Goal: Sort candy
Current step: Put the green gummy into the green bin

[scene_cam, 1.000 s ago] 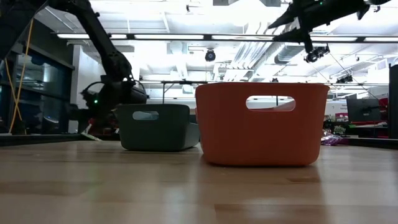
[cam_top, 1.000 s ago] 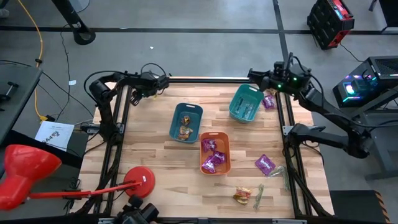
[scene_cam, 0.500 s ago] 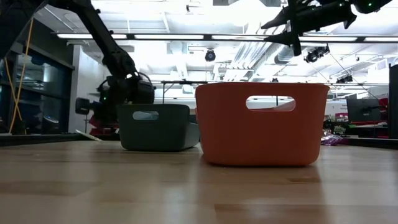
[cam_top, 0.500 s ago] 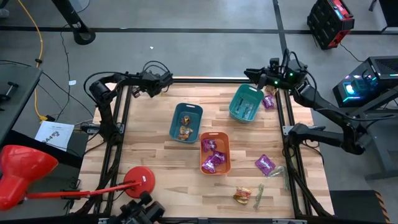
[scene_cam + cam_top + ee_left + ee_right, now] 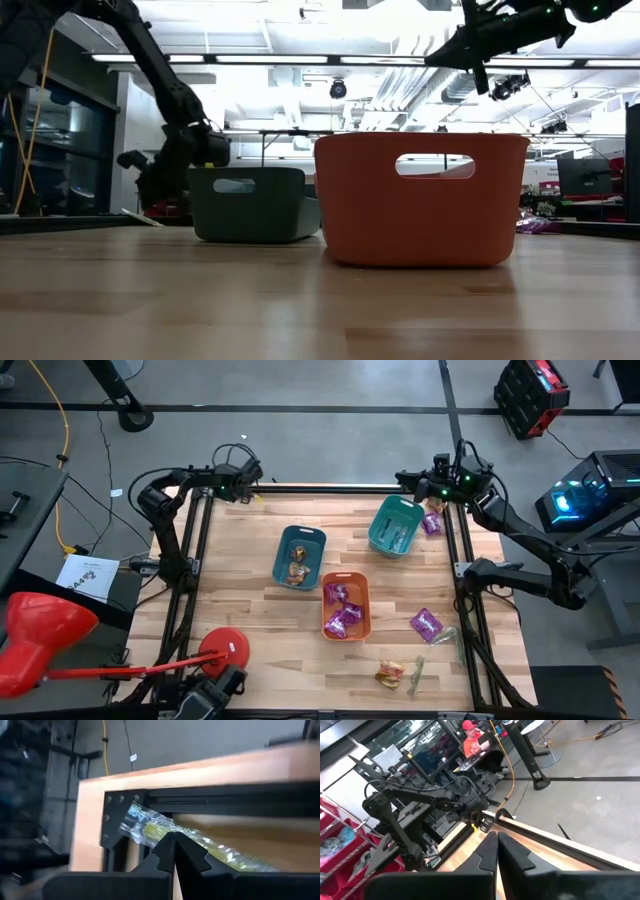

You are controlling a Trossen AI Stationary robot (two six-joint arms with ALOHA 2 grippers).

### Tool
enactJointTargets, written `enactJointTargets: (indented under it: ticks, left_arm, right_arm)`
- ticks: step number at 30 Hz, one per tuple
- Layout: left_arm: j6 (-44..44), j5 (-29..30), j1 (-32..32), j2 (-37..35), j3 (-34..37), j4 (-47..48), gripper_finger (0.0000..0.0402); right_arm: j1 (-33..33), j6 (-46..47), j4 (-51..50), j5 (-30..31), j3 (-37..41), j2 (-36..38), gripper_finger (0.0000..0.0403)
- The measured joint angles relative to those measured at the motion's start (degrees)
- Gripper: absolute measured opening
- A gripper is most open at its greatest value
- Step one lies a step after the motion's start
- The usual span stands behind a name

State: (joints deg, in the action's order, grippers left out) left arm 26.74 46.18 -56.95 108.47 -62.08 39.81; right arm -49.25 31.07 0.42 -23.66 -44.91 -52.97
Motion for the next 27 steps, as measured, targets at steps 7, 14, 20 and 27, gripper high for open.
enactJointTargets:
  ticks: [7,14,20,27]
  left_arm:
    - [-4.59,1.73,-0.69,0.00,0.12,1.15,0.0000]
    - [-9.94,-5.55,-2.71,0.00,-0.78,0.62,0.0000]
    - [-10.97,-7.04,-3.52,1.73,-0.77,-1.16,0.0000]
    - [-11.65,-12.61,-4.84,2.03,-1.50,-1.68,0.0000]
  right_arm:
    - [0.00,-0.13,0.06,-0.04,0.00,0.00,0.0001]
    - [0.00,-0.02,0.05,-0.65,0.00,0.00,0.0001]
    - [0.00,1.07,0.13,-0.95,0.00,0.00,0.0000]
    - [0.00,1.55,0.27,-2.43,-0.02,0.00,0.0000]
